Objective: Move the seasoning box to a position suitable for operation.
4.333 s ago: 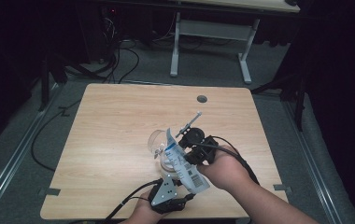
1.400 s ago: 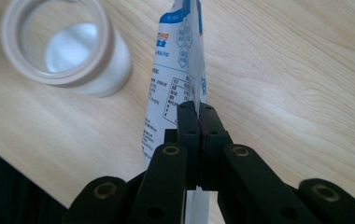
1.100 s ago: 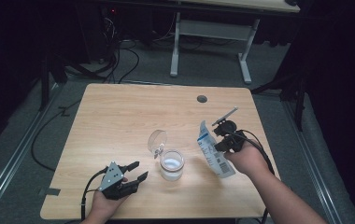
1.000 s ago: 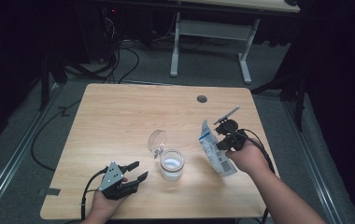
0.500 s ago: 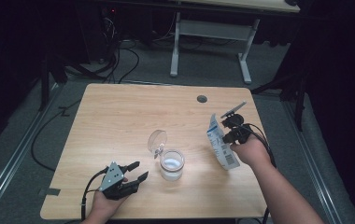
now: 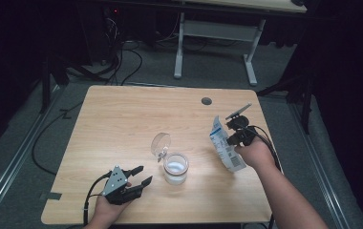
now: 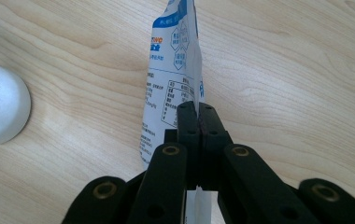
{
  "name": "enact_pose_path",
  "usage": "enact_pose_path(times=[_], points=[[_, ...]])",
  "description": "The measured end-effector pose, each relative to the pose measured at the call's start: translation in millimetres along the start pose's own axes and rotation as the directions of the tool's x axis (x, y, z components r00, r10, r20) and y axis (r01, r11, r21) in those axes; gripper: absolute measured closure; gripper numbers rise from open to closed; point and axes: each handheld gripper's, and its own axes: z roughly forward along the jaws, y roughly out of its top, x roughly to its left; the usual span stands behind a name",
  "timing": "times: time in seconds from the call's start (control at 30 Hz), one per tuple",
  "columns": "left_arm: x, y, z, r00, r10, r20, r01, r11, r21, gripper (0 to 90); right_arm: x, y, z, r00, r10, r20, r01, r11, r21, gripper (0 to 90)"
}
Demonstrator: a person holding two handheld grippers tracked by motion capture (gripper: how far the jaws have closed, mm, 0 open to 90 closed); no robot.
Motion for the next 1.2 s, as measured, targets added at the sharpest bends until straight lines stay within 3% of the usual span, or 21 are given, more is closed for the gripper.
enact_pose_path(times=[0.27,0.37,0.4,0.47,0.73,0.83,0.87,0.93,0.97,1.07,1.2], points=[[2.6,-0.1,-1.2,0.9999,-0.008,-0.008,0.008,1.0,0.0,48.0,-0.5,-0.7,-4.6,0.9999,0.012,0.001,-0.012,0.996,-0.086,90.0],[3.5,-0.3,-1.6,0.9999,-0.01,-0.011,0.01,0.9999,-0.003,48.1,-1.0,-4.8,-5.8,0.9997,0.024,0.008,-0.023,0.988,-0.156,90.0],[3.7,-0.3,-1.7,0.9999,-0.011,-0.012,0.011,0.9999,-0.003,48.1,-1.0,-4.8,-5.8,0.9997,0.024,0.008,-0.023,0.988,-0.156,90.0],[4.1,-0.3,-1.7,0.9998,-0.013,-0.013,0.013,0.9999,-0.004,48.1,-0.3,-7.8,-8.8,0.9993,0.034,0.014,-0.03,0.978,-0.208,90.0],[6.6,-0.9,-1.6,0.9997,-0.021,-0.012,0.021,0.9998,0.004,48.1,1.6,-15.5,-8.2,0.9992,0.039,0.006,-0.036,0.962,-0.27,90.0],[7.5,-1.2,-1.6,0.9997,-0.021,-0.016,0.021,0.9998,0.005,48.1,3.5,-20.0,-7.5,0.9992,0.04,0.002,-0.037,0.955,-0.296,90.0],[7.9,-1.3,-1.6,0.9996,-0.021,-0.018,0.021,0.9997,0.006,48.1,4.2,-22.8,-7.2,0.9991,0.043,-0.002,-0.041,0.947,-0.318,90.0],[9.0,-1.4,-1.8,0.9995,-0.021,-0.024,0.021,0.9997,0.009,48.3,6.1,-26.0,-5.5,0.9995,0.031,-0.003,-0.03,0.945,-0.325,90.0],[10.0,-1.4,-2.0,0.9994,-0.02,-0.029,0.021,0.9997,0.012,48.7,7.1,-30.4,-3.9,0.9997,0.024,-0.007,-0.025,0.936,-0.35,90.0],[11.5,-1.8,-2.1,0.9991,-0.017,-0.038,0.017,0.9997,0.016,49.1,8.3,-34.3,-1.4,0.9997,0.023,-0.006,-0.024,0.932,-0.362,90.0],[15.2,-3.2,-1.9,0.9983,-0.013,-0.057,0.014,0.9996,0.023,49.2,10.4,-44.3,1.3,0.9991,0.03,-0.03,-0.04,0.912,-0.409,90.0]])
